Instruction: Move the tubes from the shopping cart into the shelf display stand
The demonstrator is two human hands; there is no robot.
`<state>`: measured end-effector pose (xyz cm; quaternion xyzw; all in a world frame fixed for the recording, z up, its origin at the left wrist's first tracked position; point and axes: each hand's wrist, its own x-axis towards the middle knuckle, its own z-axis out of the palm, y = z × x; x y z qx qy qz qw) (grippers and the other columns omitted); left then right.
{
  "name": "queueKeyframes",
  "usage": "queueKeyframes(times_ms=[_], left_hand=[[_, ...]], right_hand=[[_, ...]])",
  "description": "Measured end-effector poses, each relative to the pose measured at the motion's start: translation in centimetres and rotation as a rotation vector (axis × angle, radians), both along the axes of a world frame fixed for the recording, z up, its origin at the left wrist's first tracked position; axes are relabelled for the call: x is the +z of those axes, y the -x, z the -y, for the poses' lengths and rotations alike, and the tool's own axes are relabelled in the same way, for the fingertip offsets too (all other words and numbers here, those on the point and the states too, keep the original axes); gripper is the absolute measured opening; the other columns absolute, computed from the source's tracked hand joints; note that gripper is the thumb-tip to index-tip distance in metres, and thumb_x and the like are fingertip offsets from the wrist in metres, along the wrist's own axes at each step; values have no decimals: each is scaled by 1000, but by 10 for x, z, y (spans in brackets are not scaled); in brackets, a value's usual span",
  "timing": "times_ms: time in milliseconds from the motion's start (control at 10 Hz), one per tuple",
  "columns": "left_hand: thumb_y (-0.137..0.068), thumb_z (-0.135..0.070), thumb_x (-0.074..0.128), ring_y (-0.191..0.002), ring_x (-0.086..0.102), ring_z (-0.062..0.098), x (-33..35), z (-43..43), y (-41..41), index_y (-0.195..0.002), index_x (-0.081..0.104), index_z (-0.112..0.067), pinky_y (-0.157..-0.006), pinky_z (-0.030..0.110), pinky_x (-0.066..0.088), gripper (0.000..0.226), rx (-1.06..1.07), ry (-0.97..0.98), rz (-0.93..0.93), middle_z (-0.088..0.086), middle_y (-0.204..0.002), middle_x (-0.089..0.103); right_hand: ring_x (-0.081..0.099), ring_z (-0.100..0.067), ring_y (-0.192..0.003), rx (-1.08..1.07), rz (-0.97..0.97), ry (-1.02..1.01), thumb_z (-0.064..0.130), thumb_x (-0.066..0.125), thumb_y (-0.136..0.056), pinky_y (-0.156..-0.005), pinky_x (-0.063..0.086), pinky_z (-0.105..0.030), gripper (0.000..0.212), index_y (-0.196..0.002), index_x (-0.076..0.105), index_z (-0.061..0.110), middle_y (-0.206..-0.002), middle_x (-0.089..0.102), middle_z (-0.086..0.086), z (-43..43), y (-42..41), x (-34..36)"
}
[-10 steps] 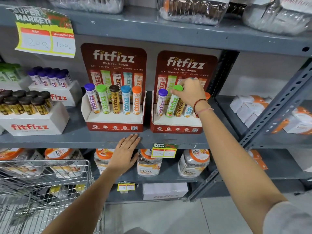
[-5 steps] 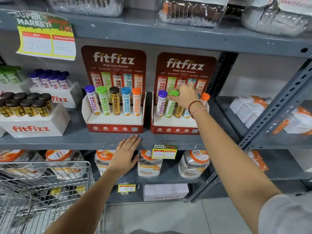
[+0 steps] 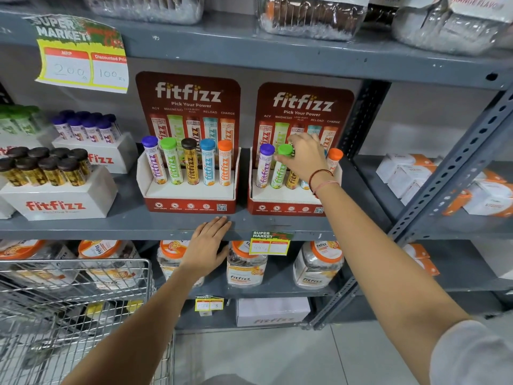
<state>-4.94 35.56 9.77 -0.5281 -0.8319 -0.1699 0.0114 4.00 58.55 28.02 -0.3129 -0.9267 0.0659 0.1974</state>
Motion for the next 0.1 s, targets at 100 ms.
queueKeyframes(times_ms=[100], left_hand=[[-90, -28, 53, -134, 32, 24, 13, -8, 4, -138, 35, -15, -110, 43, 24, 53, 18, 25, 59, 7, -147, 38]], right_hand=[[45, -28, -117, 25, -127, -66, 37, 61, -87, -97, 40, -38, 48, -125, 55, 8, -121, 58, -11, 8, -11, -7]])
